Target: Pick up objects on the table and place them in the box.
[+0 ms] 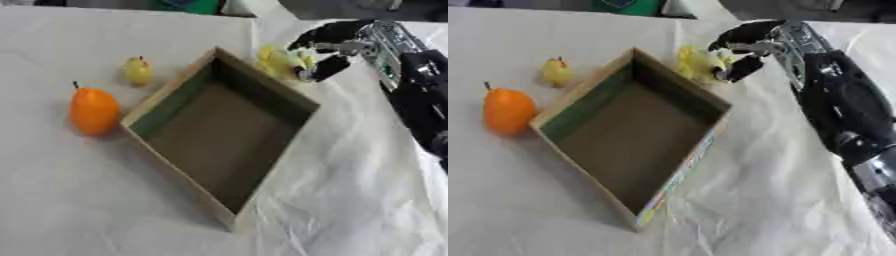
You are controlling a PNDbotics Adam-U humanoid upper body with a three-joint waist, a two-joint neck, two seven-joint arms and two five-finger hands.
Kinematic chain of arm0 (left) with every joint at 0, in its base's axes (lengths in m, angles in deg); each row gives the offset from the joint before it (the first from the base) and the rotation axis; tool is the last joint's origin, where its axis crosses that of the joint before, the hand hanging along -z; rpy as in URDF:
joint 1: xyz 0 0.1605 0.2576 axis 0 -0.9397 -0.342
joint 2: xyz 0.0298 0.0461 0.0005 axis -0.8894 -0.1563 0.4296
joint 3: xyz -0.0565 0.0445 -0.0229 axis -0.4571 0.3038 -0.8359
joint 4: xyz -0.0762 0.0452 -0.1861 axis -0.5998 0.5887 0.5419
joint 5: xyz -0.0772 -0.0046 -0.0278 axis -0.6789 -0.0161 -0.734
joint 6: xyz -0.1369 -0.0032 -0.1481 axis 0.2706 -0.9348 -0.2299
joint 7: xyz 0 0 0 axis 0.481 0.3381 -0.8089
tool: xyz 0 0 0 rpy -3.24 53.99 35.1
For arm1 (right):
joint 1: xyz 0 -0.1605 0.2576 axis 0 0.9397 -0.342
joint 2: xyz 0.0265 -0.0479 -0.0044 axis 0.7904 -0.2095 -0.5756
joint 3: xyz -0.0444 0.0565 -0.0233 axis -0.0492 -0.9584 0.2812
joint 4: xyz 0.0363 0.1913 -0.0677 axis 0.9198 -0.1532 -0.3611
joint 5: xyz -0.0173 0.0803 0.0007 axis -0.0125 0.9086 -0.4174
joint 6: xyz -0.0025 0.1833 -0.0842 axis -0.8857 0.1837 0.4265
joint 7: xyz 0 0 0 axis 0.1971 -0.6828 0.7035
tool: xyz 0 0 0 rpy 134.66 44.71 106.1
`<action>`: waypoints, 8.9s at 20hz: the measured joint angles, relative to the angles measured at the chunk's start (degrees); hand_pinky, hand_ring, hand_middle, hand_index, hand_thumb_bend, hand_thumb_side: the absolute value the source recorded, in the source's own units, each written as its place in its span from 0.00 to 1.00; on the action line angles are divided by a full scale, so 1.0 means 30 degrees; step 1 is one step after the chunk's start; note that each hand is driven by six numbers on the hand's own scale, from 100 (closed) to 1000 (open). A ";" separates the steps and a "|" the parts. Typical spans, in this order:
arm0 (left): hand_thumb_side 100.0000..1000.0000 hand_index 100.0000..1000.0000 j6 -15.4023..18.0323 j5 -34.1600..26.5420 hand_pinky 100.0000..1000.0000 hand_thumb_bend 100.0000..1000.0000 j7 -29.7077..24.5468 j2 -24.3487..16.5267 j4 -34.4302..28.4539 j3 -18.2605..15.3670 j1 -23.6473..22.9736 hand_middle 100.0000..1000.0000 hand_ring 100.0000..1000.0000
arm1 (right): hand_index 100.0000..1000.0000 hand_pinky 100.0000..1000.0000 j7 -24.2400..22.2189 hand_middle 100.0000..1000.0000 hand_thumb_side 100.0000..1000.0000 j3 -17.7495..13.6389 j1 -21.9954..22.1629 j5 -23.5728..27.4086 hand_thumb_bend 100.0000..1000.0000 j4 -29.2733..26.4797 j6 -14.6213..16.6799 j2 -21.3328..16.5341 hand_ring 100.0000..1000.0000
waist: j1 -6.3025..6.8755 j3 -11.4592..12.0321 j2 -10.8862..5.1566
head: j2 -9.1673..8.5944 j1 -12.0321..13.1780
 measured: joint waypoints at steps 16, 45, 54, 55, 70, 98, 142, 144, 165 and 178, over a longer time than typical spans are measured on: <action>1.00 0.75 -0.0053 0.0002 0.42 0.00 -0.0052 0.0054 0.0000 0.0001 0.0020 0.55 0.55 | 1.00 0.77 -0.1521 0.90 0.96 0.0602 0.0186 0.1505 0.00 -0.0918 0.0058 -0.0180 0.86 | -0.0095 0.0026 0.0131 | -0.0003 0.0103; 1.00 0.74 -0.0272 0.0034 0.42 0.00 -0.0091 0.0229 0.0000 0.0006 0.0160 0.54 0.54 | 0.61 0.59 0.2821 0.44 0.49 0.0741 0.0415 -0.0813 0.00 -0.0233 -0.1123 0.0401 0.63 | -0.0160 0.0165 0.0452 | -0.0276 0.0029; 1.00 0.74 -0.0366 0.0034 0.42 0.00 -0.0120 0.0230 0.0000 0.0006 0.0161 0.54 0.54 | 0.50 0.55 0.5225 0.36 0.00 0.0772 0.0615 0.0631 0.00 -0.0384 -0.2309 0.0405 0.55 | -0.0157 0.0129 0.0461 | -0.0326 0.0026; 1.00 0.74 -0.0369 0.0034 0.42 0.00 -0.0121 0.0230 0.0000 0.0006 0.0161 0.54 0.54 | 0.50 0.55 0.5488 0.35 0.00 0.0774 0.0617 0.0785 0.00 -0.0382 -0.2360 0.0403 0.54 | -0.0157 0.0125 0.0461 | -0.0326 0.0026; 1.00 0.74 -0.0403 0.0026 0.42 0.00 -0.0094 0.0230 0.0000 0.0006 0.0155 0.54 0.54 | 0.38 0.52 0.7691 0.24 0.14 0.0245 0.0617 0.3249 0.00 -0.2506 -0.4266 0.0035 0.46 | -0.0074 0.0021 0.0433 | -0.0323 0.0031; 1.00 0.74 -0.0312 -0.0079 0.42 0.00 -0.0160 0.0230 0.0000 0.0008 0.0111 0.54 0.54 | 0.38 0.51 0.5183 0.25 0.22 0.2909 0.2431 0.6241 0.00 -1.3181 -0.6450 0.0011 0.47 | 0.0313 -0.0142 0.0226 | -0.0149 -0.0042; 1.00 0.74 -0.0357 -0.0169 0.42 0.00 -0.0214 0.0230 0.0000 0.0123 0.0209 0.55 0.54 | 0.98 0.43 -0.5878 0.76 0.85 0.5345 0.2604 0.5894 0.00 -1.4071 -0.5382 0.0730 0.74 | 0.0018 -0.0032 0.0103 | -0.0160 -0.0056; 1.00 0.74 -0.0360 -0.0169 0.42 0.00 -0.0211 0.0230 0.0000 0.0123 0.0199 0.55 0.54 | 0.98 0.43 -0.5850 0.76 0.82 0.5027 0.2557 0.6063 0.00 -1.4434 -0.5526 0.0724 0.73 | 0.0020 -0.0053 0.0093 | -0.0160 -0.0032; 1.00 0.74 -0.0154 -0.0052 0.42 0.00 -0.0003 0.0165 0.0000 0.0000 0.0114 0.55 0.55 | 0.72 0.47 -0.1436 0.45 0.23 -0.2301 0.4712 0.9465 0.00 -1.9768 -0.9986 0.0497 0.48 | 0.0687 -0.0958 0.0056 | -0.0048 0.1545; 0.88 0.75 0.0081 0.1164 0.41 0.00 0.0071 -0.2324 0.0000 0.0249 0.0595 0.57 0.55 | 0.68 0.62 0.6539 0.44 0.30 -0.8249 0.7599 1.6178 0.00 -1.9798 -0.9592 0.0180 0.51 | 0.1002 -0.1332 0.0061 | 0.0195 0.2209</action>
